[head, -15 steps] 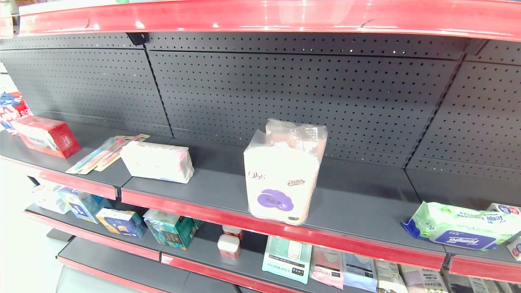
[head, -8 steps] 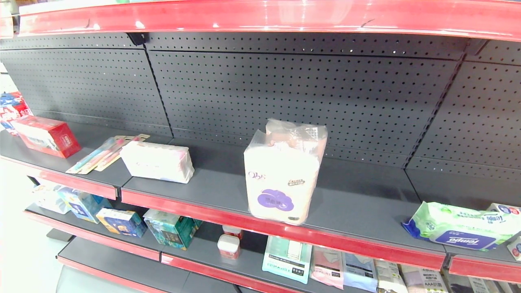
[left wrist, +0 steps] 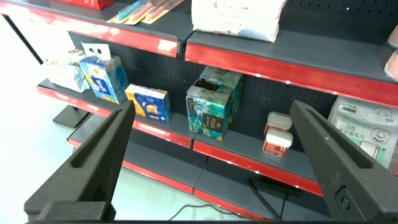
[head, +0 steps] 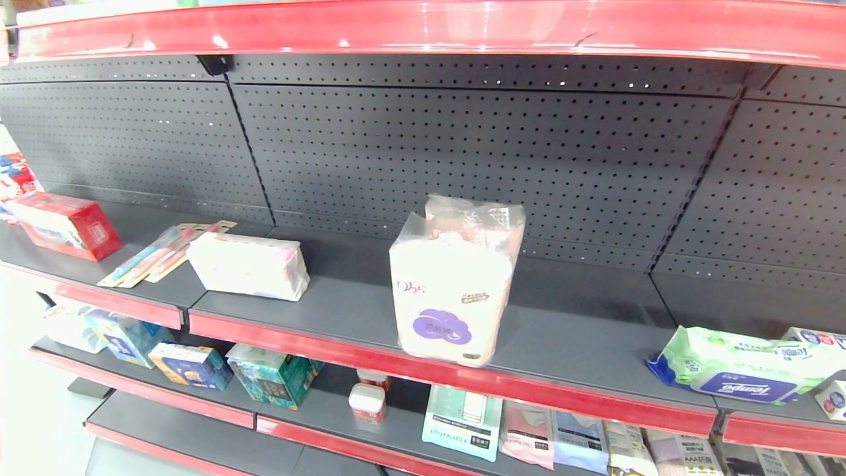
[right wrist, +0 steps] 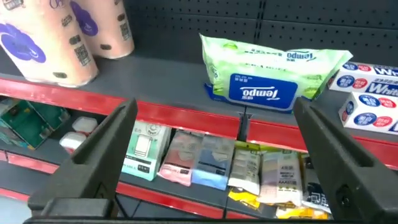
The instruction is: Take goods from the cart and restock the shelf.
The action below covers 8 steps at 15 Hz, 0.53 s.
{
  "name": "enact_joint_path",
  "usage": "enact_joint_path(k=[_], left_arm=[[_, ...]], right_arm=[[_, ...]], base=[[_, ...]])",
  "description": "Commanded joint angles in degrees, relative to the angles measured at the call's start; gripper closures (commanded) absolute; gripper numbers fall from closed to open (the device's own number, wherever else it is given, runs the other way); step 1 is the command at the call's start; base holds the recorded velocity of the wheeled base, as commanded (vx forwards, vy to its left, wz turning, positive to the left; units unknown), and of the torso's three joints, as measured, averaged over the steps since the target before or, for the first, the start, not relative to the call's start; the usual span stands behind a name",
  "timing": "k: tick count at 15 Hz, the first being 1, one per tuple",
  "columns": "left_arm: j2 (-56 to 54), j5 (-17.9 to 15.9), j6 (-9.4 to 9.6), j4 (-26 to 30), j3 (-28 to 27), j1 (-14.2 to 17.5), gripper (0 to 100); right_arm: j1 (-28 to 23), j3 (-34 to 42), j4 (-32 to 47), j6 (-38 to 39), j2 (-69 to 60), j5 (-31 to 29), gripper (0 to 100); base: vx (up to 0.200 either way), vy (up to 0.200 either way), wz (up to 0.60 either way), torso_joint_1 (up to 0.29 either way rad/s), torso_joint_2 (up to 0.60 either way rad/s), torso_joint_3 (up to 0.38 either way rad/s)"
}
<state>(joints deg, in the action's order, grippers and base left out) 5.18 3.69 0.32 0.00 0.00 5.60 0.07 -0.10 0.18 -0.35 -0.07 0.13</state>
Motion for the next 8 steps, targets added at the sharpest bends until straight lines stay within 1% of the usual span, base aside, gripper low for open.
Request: enact_joint_path(k=[1, 8], left_arm=[[0.1, 0.0, -0.05, 0.0, 0.0, 0.0, 0], [0.1, 0.1, -0.05, 0.0, 0.0, 0.0, 0]], right_arm=[[-0.1, 0.0, 0.0, 0.1, 0.1, 0.0, 0], [0.0, 0.0, 0.0, 0.0, 0.1, 0.0, 0]], base=[[0.0, 0.0, -0.6, 0.007, 0.01, -0.007], [0.0, 0.0, -0.6, 0.006, 0.0, 0.0]])
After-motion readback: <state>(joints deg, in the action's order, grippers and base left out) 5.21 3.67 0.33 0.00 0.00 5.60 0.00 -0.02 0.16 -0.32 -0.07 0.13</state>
